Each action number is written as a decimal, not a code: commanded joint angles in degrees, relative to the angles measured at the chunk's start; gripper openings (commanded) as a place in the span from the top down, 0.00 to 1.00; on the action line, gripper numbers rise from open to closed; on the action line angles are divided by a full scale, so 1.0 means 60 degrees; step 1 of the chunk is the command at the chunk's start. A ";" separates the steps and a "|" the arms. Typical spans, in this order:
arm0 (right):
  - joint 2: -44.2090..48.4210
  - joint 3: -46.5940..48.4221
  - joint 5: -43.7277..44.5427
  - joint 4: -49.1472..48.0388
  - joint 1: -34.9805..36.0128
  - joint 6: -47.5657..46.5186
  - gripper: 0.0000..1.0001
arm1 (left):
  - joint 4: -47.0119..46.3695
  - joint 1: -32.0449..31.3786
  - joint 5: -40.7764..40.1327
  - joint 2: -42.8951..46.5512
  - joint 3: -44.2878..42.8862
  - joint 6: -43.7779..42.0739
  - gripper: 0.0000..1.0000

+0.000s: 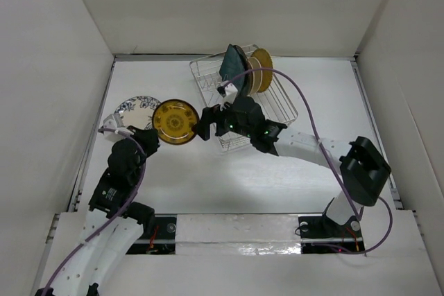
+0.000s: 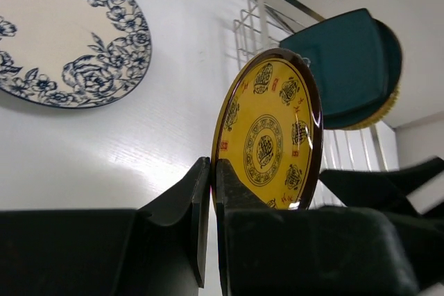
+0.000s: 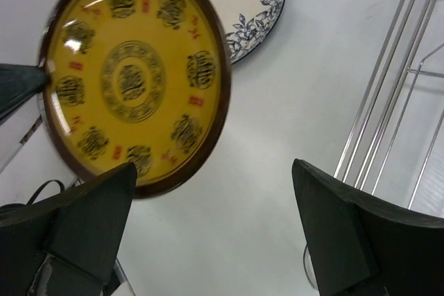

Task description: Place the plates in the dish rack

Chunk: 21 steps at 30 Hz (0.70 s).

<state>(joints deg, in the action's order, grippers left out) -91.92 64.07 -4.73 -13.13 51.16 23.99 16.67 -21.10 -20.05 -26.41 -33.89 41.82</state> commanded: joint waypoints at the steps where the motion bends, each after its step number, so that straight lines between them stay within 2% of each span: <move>1: -0.0397 0.0834 -0.0675 -0.0258 -0.0191 0.0015 0.01 | -0.0170 0.0031 0.0763 0.0227 -0.0519 -0.0173 1.00; 6: -0.0983 0.1362 -0.1654 -0.0667 -0.0600 0.0439 0.05 | -0.0434 0.0031 0.1495 0.0506 -0.0665 -0.0495 1.00; 7: -0.1056 0.1348 -0.1846 -0.1002 -0.0601 0.0542 0.12 | -0.0434 0.0031 0.1584 0.0506 -0.0665 -0.0568 1.00; 10: -0.1159 0.1216 -0.2710 -0.1793 -0.0850 0.1025 0.35 | -0.0624 0.0031 0.1848 0.0477 -0.0607 -0.0759 1.00; 11: -0.1174 0.1143 -0.2872 -0.2043 -0.0981 0.1331 0.59 | -0.0769 0.0031 0.1848 0.0477 -0.0607 -0.0818 1.00; 12: -0.1189 0.1070 -0.3192 -0.2234 -0.1098 0.1450 0.71 | -0.0843 0.0031 0.1906 0.0477 -0.0578 -0.0934 1.00; 13: -0.1203 0.0997 -0.3384 -0.2497 -0.1099 0.1553 0.88 | -0.0946 0.0031 0.1979 0.0448 -0.0577 -0.1022 1.00; 15: -0.1189 0.0938 -0.3750 -0.2675 -0.1231 0.1846 0.99 | -0.1078 0.0031 0.2154 0.0272 -0.0650 -0.1155 1.00; 17: -0.1131 0.0879 -0.3913 -0.2998 -0.1493 0.2051 1.00 | -0.1224 0.0031 0.2316 0.0097 -0.0723 -0.1491 0.90; 18: -0.1043 0.0908 -0.3942 -0.2998 -0.1582 0.2081 1.00 | -0.1254 0.0031 0.2433 0.0052 -0.0840 -0.1637 0.70; 19: -0.0897 0.1038 -0.3609 -0.2853 -0.1757 0.2067 1.00 | -0.1225 0.0031 0.2449 -0.0035 -0.1001 -0.1972 0.59; 20: -0.0838 0.1156 -0.3403 -0.2475 -0.1845 0.1979 1.00 | -0.1210 0.0031 0.2420 -0.0051 -0.1075 -0.2149 0.42; 21: -0.0794 0.1317 -0.3154 -0.2471 -0.1948 0.1863 1.00 | -0.1167 0.0031 0.2376 -0.0065 -0.1148 -0.2311 0.37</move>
<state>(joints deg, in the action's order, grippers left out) -98.72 69.28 -24.84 -24.51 41.19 34.50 14.06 -20.69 -7.68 -26.37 -36.88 32.80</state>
